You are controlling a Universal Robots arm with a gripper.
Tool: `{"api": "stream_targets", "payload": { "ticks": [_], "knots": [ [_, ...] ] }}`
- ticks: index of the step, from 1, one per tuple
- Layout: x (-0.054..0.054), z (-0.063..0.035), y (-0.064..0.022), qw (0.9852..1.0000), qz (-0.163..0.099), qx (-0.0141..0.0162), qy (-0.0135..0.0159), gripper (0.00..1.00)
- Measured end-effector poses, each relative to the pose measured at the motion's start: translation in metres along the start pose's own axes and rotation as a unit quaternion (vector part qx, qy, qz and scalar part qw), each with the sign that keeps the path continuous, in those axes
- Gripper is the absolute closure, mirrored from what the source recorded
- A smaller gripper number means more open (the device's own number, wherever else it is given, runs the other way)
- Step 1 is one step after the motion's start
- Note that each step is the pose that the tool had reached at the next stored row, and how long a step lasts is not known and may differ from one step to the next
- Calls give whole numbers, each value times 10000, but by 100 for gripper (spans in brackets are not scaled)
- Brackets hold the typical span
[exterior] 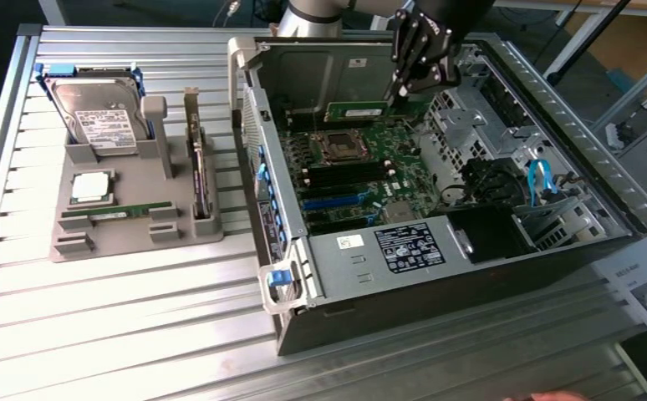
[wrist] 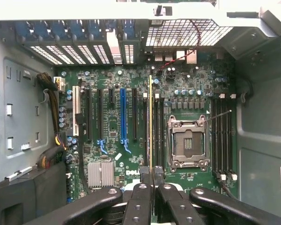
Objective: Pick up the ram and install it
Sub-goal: 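Insert the ram into the slot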
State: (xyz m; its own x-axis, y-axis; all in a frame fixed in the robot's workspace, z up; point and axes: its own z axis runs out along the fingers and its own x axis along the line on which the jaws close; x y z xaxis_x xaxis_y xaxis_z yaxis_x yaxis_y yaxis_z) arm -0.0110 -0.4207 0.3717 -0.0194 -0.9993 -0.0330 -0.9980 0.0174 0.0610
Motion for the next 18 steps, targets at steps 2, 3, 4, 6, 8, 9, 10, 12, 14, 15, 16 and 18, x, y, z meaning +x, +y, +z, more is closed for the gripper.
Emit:
{"api": "stream_targets", "payload": {
  "ticks": [2,3,4,6,8,9,10,12,14,15,16,18],
  "knots": [
    [1,8,0,10000,0,0,0,88],
    [1,14,-1,10000,0,0,0,88],
    [1,20,-1,10000,0,0,0,88],
    [1,35,-2,10000,0,0,0,88],
    [2,53,-3,10000,0,0,0,88],
    [2,61,-4,10000,0,0,0,88],
    [3,69,-4,10000,0,0,0,88],
    [3,88,-5,10000,0,0,0,88],
    [4,107,-6,10000,0,0,0,88],
    [4,116,-7,10000,0,0,1,88],
    [4,125,-7,10000,0,0,1,88],
    [5,142,-9,10000,0,0,0,88]
  ]
}}
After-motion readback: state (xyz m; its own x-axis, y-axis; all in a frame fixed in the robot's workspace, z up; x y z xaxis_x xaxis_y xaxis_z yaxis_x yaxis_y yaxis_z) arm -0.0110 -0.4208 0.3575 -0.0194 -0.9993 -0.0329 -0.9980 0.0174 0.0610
